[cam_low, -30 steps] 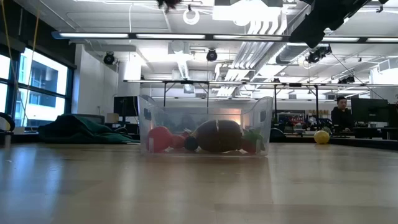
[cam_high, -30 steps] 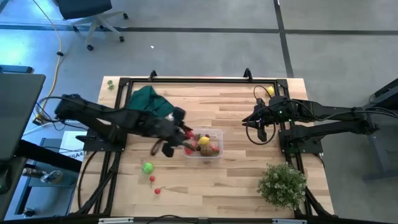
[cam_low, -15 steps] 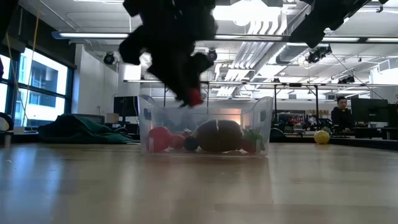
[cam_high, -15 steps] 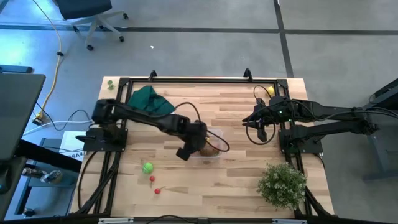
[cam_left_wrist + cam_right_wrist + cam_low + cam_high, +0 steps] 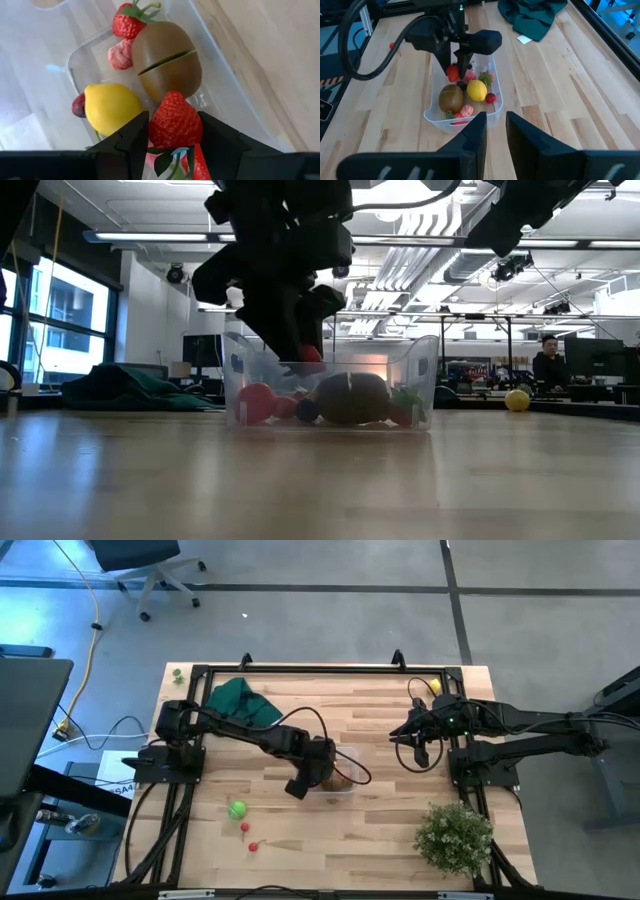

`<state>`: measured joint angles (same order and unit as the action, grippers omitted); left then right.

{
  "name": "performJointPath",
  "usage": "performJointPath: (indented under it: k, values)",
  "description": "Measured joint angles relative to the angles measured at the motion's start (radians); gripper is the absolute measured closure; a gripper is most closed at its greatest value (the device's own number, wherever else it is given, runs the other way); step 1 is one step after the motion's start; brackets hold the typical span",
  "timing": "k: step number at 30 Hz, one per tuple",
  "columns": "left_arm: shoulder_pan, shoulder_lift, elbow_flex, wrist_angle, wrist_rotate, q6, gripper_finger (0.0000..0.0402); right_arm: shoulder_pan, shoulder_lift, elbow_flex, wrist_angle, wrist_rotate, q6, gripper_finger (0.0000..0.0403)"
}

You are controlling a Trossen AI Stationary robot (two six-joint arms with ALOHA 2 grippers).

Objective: Pick and placing Produce into tupperware
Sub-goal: Put the red strawberry into the transparent bin, then put the green cabbage into the transparent bin

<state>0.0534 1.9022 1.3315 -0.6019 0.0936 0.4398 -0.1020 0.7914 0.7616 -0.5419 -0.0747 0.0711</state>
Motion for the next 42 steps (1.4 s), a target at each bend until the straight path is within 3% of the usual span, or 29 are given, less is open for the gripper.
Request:
performJointPath:
  k: [13, 21, 25, 42]
  values:
    - [0.000, 0.000, 0.000, 0.004, 0.019, -0.011, 0.0246, 0.000, 0.000, 0.000, 0.000, 0.000, 0.000, 0.0340]
    - [-0.001, 0.000, 0.000, -0.015, -0.007, -0.002, 0.0160, 0.000, 0.000, 0.000, 0.000, 0.000, 0.000, 0.0340]
    - [-0.001, 0.000, 0.000, -0.031, -0.007, 0.001, 0.0137, 0.000, 0.000, 0.000, 0.000, 0.000, 0.000, 0.0340]
    - [-0.001, -0.061, 0.299, -0.477, 0.016, 0.024, 0.0184, 0.000, 0.000, 0.000, 0.000, 0.000, 0.000, 0.0340]
